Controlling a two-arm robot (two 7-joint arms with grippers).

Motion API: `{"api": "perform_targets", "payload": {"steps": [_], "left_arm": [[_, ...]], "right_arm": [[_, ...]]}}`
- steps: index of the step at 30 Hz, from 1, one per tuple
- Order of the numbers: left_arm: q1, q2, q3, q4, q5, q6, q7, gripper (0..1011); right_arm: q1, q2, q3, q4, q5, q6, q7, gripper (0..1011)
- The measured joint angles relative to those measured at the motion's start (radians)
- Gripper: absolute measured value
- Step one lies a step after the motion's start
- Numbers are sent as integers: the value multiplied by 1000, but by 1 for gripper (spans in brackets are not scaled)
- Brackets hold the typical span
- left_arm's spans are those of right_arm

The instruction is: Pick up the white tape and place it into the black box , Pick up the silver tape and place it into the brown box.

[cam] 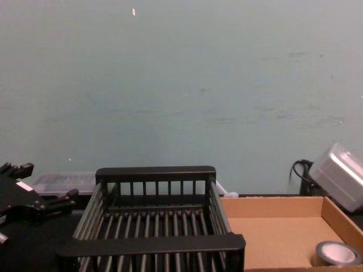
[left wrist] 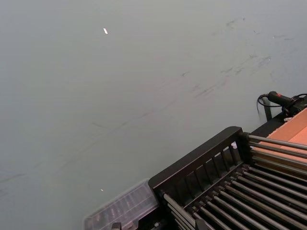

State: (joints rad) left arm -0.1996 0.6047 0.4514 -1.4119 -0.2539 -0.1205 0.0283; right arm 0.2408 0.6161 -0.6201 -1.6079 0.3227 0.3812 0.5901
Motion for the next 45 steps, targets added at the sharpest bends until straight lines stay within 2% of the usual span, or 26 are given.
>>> {"api": "perform_targets", "payload": {"steps": [45], "left_arm": [[0,0,0,0,0,0,0,1001]], "right_arm": [[20,-17,-30,36,-22,19,8,1002]]}}
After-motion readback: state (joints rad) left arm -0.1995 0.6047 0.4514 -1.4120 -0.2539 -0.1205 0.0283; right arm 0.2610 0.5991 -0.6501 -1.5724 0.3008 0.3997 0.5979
